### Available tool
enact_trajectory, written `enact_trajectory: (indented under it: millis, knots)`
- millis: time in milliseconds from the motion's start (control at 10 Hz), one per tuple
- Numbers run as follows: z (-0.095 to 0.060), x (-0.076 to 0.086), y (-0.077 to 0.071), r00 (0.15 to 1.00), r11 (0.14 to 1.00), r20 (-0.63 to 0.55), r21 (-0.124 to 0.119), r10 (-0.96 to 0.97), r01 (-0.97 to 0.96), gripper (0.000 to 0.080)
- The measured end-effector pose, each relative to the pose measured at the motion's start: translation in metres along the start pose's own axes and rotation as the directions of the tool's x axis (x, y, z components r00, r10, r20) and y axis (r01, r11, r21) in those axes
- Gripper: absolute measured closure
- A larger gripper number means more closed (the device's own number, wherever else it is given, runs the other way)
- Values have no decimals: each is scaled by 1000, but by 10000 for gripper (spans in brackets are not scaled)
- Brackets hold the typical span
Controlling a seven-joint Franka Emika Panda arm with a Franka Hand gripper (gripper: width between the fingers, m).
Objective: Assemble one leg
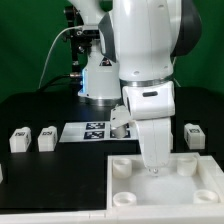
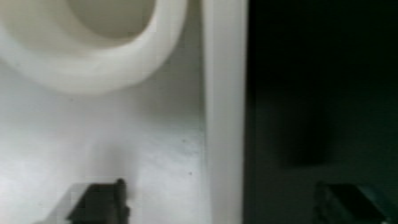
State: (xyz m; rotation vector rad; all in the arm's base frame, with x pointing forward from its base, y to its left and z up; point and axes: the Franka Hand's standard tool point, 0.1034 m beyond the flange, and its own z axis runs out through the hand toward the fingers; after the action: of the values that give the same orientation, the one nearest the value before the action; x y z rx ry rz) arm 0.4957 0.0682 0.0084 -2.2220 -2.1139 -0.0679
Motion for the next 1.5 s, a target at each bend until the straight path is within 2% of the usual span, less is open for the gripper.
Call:
enact_trajectory:
  millis: [100, 200, 300, 900, 1100, 1300, 1500]
  knots:
    - [0, 0, 0, 1000, 1000, 0, 0, 0, 0, 207]
    - [0, 0, 0, 1000, 1000, 0, 0, 1, -1, 161]
    - [0, -1, 0, 1000, 1000, 0, 0, 1, -1, 153]
    - [1, -2, 0, 1000, 1000, 0, 1, 3, -3, 150]
    - [-5, -3, -1, 998, 998, 2, -7, 55, -55, 150]
    - [-18, 8, -11, 980, 980, 4, -15, 200, -200, 150]
    - [-29, 32, -21, 891, 890, -3, -26, 455, -454, 150]
